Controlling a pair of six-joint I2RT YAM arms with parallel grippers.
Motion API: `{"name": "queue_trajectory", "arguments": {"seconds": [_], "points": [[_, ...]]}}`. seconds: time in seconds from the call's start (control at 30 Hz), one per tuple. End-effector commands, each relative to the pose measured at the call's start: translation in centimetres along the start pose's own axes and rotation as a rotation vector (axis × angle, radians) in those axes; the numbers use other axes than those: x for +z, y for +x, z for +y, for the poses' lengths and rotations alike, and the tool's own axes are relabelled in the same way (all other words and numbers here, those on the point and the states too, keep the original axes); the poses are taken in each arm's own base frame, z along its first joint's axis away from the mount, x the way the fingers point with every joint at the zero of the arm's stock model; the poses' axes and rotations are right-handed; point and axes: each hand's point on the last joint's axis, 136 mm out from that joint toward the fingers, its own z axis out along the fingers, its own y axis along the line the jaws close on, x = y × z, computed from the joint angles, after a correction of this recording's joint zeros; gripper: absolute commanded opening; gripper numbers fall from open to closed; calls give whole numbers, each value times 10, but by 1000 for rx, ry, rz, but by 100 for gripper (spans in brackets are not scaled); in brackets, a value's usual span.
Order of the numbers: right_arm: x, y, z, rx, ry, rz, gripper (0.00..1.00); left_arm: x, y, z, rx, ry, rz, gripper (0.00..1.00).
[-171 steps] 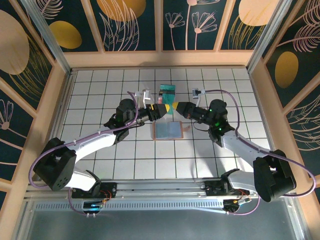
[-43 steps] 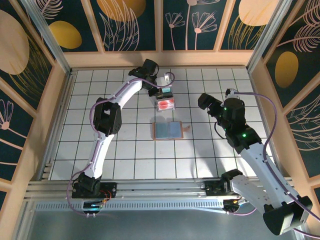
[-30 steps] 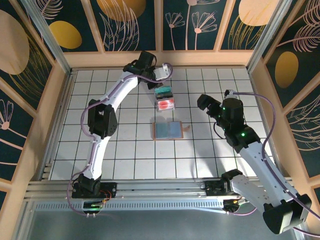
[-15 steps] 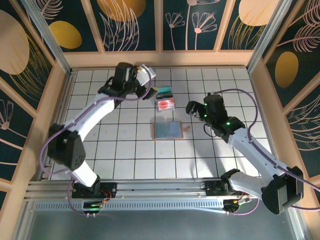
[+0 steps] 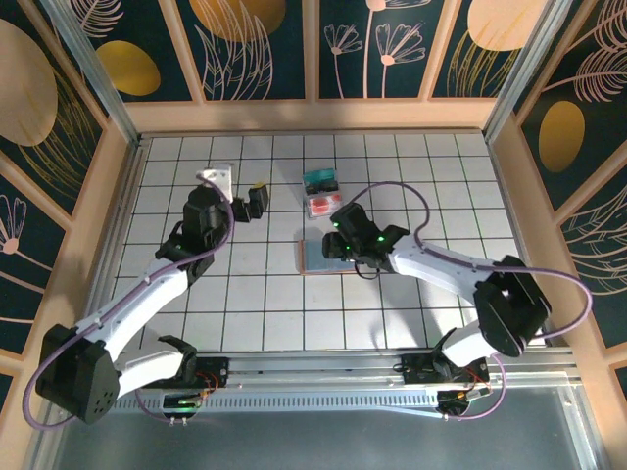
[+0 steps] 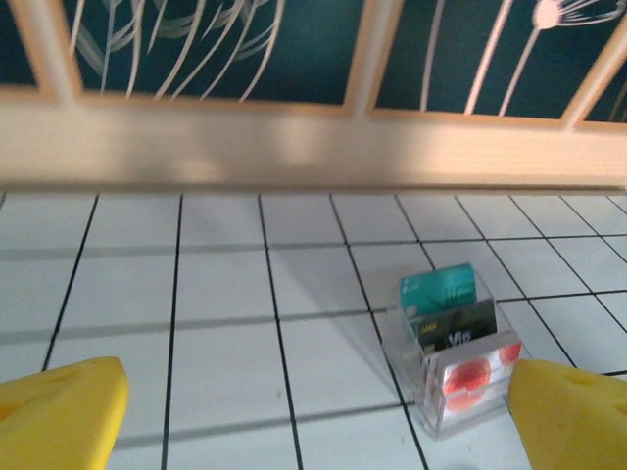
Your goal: Take the credit cards out of the card holder
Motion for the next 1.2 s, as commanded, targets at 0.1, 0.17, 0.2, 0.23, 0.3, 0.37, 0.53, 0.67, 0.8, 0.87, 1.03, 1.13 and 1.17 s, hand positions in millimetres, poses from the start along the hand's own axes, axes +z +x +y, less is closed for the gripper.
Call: {"name": "queue_trajectory", "arguments": {"seconds": [0.1, 0.17, 0.2, 0.23, 0.3, 0.37, 0.53, 0.67, 0.8, 0.87, 1.03, 1.13, 1.17], "points": [[21, -2, 22, -45, -17, 21, 57, -27, 37, 19, -309, -8, -4, 99], [28, 0, 26, -69, -11, 32, 57, -32, 46, 22, -346, 1, -4, 99], [31, 2, 29, -86, -4, 37, 57, -33, 51, 22, -358, 4, 0, 99], [33, 3, 31, -102, 0, 41, 57, -33, 55, 23, -367, 5, 6, 99], [42, 6, 32, -135, 28, 57, 56, -32, 62, 23, -372, 8, 25, 99], [48, 9, 32, -165, 56, 66, 55, -31, 68, 24, -377, 1, 40, 99], [58, 11, 28, -207, 100, 80, 65, -28, 76, 27, -390, -14, 51, 99], [64, 12, 33, -219, 81, 93, 69, -26, 79, 30, -406, -23, 47, 99], [71, 17, 32, -228, 82, 112, 69, -21, 82, 29, -407, -22, 56, 99], [75, 21, 32, -231, 73, 127, 68, -19, 83, 28, -405, -24, 63, 99], [82, 31, 31, -236, 65, 161, 66, -15, 83, 27, -399, -21, 72, 99], [84, 36, 34, -244, 44, 182, 60, -15, 82, 26, -396, -19, 68, 99], [84, 38, 34, -249, 38, 190, 59, -15, 82, 26, -394, -21, 69, 99]]}}
